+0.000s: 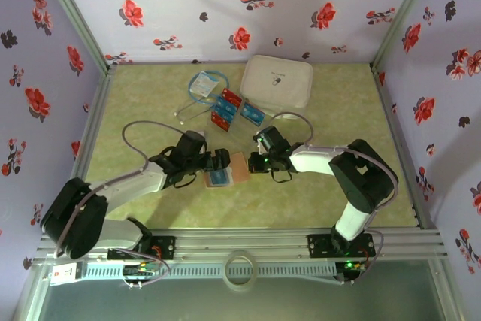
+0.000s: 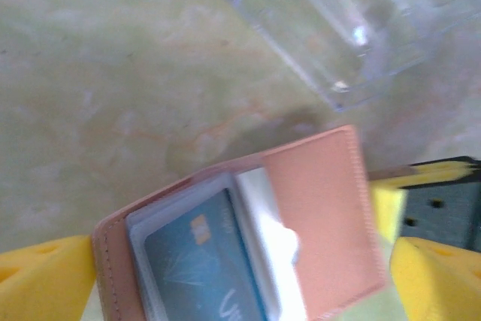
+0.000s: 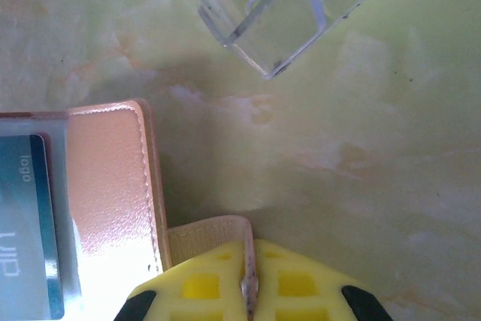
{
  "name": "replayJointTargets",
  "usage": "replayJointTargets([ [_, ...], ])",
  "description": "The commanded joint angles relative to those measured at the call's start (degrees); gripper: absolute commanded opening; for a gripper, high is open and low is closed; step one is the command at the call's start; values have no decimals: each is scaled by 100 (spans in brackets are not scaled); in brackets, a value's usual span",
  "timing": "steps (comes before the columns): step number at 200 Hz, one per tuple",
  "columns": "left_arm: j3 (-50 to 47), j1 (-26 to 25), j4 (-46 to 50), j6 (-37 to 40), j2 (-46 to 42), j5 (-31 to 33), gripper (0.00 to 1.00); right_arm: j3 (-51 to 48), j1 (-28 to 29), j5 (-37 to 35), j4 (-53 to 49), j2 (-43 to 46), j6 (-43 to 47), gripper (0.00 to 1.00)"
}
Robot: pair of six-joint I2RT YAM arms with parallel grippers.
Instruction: Put the credit cards into the card holder
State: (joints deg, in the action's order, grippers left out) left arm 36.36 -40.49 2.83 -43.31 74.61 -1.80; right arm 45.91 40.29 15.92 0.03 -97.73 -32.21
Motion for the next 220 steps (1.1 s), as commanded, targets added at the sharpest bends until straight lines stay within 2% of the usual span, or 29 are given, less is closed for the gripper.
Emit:
replayJointTargets([
  [1,207,-159,-203,-167,-192,-162,100,109,75,139,80,-190,-132,0],
  [43,649,-518,-555,-297,336,-170,100,156,75,155,105,-227,-169,0],
  [62,741,-646,-821,-415,650,-171,100,176,28,111,30,-158,-167,13],
  [78,725,-695,-1061,-548,844,-122,100,133,-83,18,-72,5,-130,27],
  [111,622,-749,-1376,-726,1127,2,100,-24,-374,-197,-466,423,19,42],
  [180,283,-856,-1867,-1037,1770,262,100,-234,-684,-610,-1129,1091,221,50],
  [187,246,-855,-1904,-1050,1827,278,100,-249,-705,-687,-1206,1184,231,53],
  [206,191,-860,-1945,-1035,1913,291,100,-266,-725,-1056,-1445,1485,318,69],
  [220,182,-862,-1939,-1006,1911,301,100,-283,-725,-1459,-1637,1748,338,87],
])
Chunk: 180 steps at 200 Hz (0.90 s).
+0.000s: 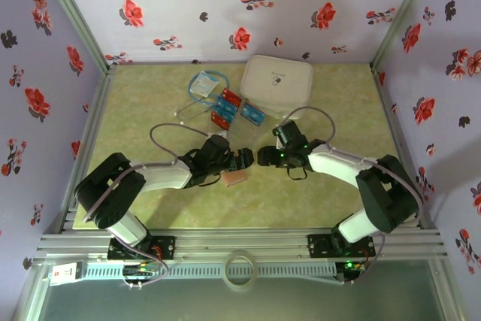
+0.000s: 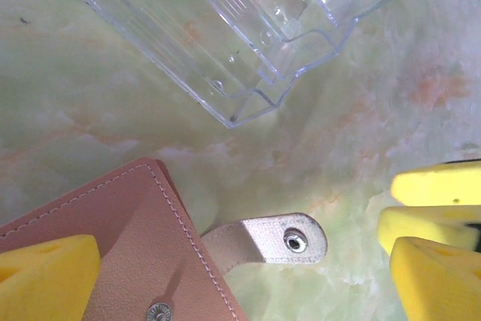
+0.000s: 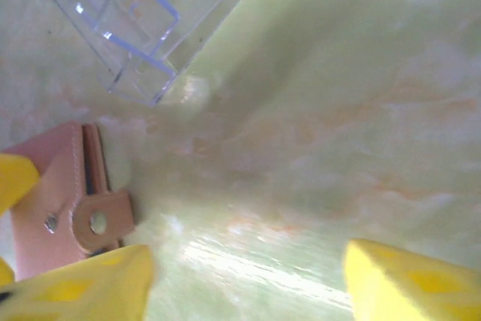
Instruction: Put the credit cards into the card holder
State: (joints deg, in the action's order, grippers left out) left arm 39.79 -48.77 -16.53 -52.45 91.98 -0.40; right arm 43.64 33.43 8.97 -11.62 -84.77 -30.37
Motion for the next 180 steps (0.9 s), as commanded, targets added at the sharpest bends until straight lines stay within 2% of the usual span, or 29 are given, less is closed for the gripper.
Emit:
replayJointTargets([
  [1,-167,-30,-1,-87,176,158,100,-56,-38,-820,-486,479,159,88],
  [6,-168,-27,1,-72,158,161,100,-72,-47,-946,-511,592,174,98],
  [9,-162,-31,6,-65,147,154,100,-81,-47,-1008,-524,659,192,99],
  [25,-128,-27,82,0,81,162,100,-117,-72,-1374,-570,980,164,99],
  [66,41,-27,399,211,-146,157,100,-161,-144,-1783,-570,1601,-132,99],
  [72,67,-19,472,245,-177,157,100,-163,-160,-1723,-570,1637,-141,99],
  [90,171,21,668,337,-297,159,100,-79,-179,-945,-547,1609,55,99],
  [110,279,131,927,455,-461,155,100,-124,-146,131,-178,1465,3,84],
  [123,332,250,1120,527,-595,157,100,-129,37,453,35,1320,-168,71],
  [151,343,608,1531,674,-1009,155,100,63,828,223,150,1022,-266,45],
  [180,233,1094,2012,787,-1547,195,100,302,1467,162,361,712,-361,23],
])
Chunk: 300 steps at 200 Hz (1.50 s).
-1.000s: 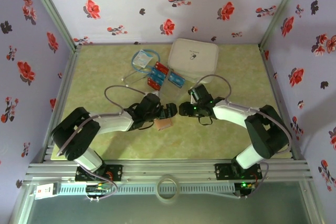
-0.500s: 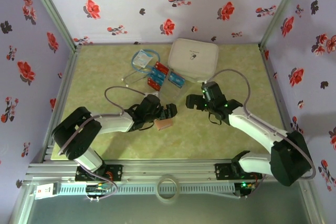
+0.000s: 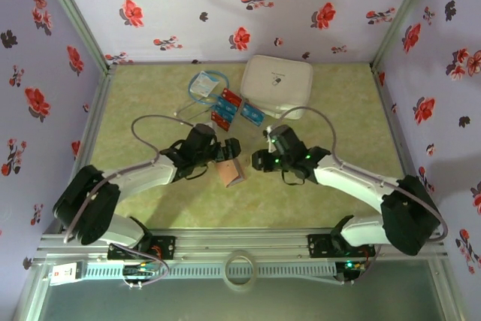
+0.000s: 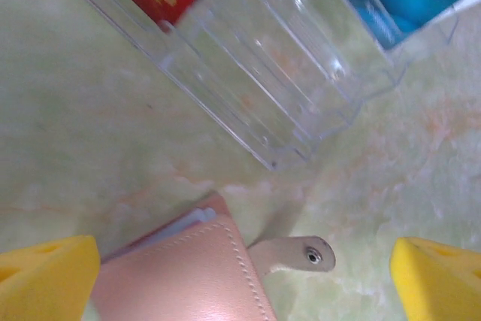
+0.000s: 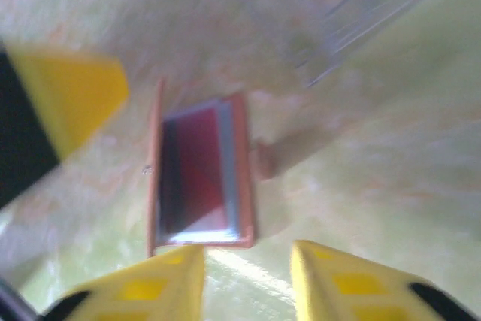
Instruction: Put the credit cards into the card holder
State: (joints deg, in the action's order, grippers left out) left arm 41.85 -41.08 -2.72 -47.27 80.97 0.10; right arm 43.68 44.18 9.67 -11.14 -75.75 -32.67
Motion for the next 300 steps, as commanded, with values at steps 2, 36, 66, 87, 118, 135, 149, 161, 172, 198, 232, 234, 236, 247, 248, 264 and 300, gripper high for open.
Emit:
replayJointTargets([
  [2,15,358,667,277,-484,141,100,323,425,95,320,-218,-134,22],
  [36,-154,831,1189,397,-971,157,100,693,949,91,327,-501,-47,12],
  [66,-212,1020,1549,546,-1120,155,100,778,1031,132,323,-866,-4,5],
  [87,-169,1056,1762,715,-1091,188,100,739,1036,100,390,-1128,57,1],
  [118,-129,1066,1948,877,-1063,269,100,687,1027,88,542,-1500,88,0],
  [135,-119,1066,1990,955,-1057,272,100,631,1022,66,634,-1626,85,0],
  [149,-106,1067,2033,1037,-999,271,100,582,1007,39,709,-1710,74,0],
  [161,-49,1067,2107,1125,-909,279,100,541,996,25,764,-1771,51,0],
  [172,25,1054,2204,1237,-781,279,100,504,977,25,827,-1826,39,0],
  [198,238,951,2355,1445,-387,286,100,435,915,69,987,-1980,-14,0],
  [232,364,629,2183,1520,10,362,100,361,860,125,1168,-2123,-77,0],
  [234,367,606,2174,1525,36,367,100,356,858,130,1173,-2127,-85,0],
  [236,375,585,2154,1527,51,372,100,353,858,135,1179,-2128,-85,0],
  [247,387,478,2063,1521,146,403,100,345,853,140,1215,-2156,-106,0],
  [248,386,469,2051,1524,155,403,100,344,850,140,1217,-2156,-107,0],
  [264,406,351,1938,1509,288,461,100,341,847,151,1242,-2183,-123,0],
  [300,470,180,1750,1475,610,546,100,307,838,178,1303,-2211,-142,0],
])
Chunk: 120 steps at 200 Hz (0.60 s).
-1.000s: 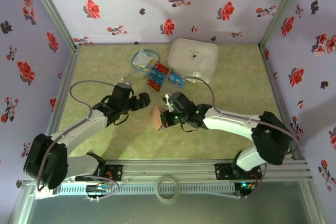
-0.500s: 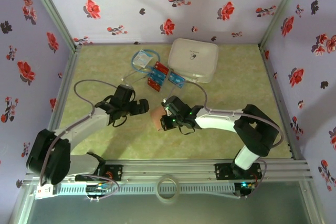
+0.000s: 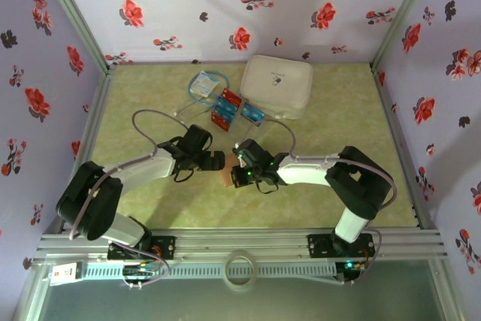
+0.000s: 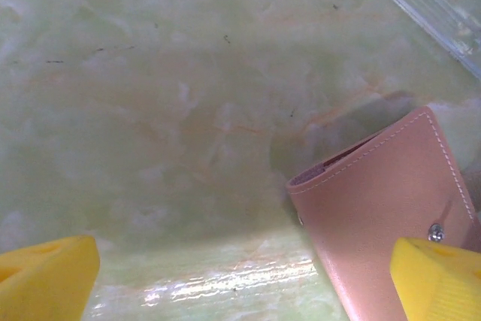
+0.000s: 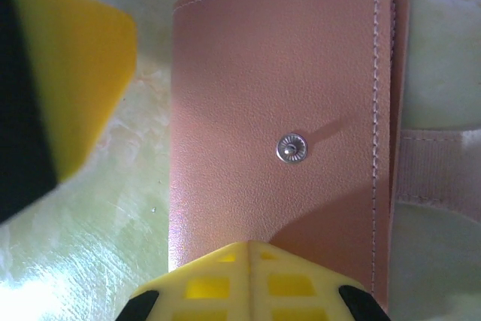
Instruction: Put the credit cards into the card holder
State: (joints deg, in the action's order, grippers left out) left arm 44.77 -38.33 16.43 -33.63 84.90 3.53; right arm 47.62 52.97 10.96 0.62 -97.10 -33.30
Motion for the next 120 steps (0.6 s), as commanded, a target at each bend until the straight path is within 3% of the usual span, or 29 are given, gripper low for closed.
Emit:
replayJointTargets([
  [1,174,-100,-170,116,222,206,100,-86,-37,48,129,-78,-80,0],
  [94,222,-149,106,103,690,798,100,-77,-224,57,-99,424,-97,0],
  [120,143,-162,98,98,755,825,100,-60,-570,-25,-374,886,-104,15],
])
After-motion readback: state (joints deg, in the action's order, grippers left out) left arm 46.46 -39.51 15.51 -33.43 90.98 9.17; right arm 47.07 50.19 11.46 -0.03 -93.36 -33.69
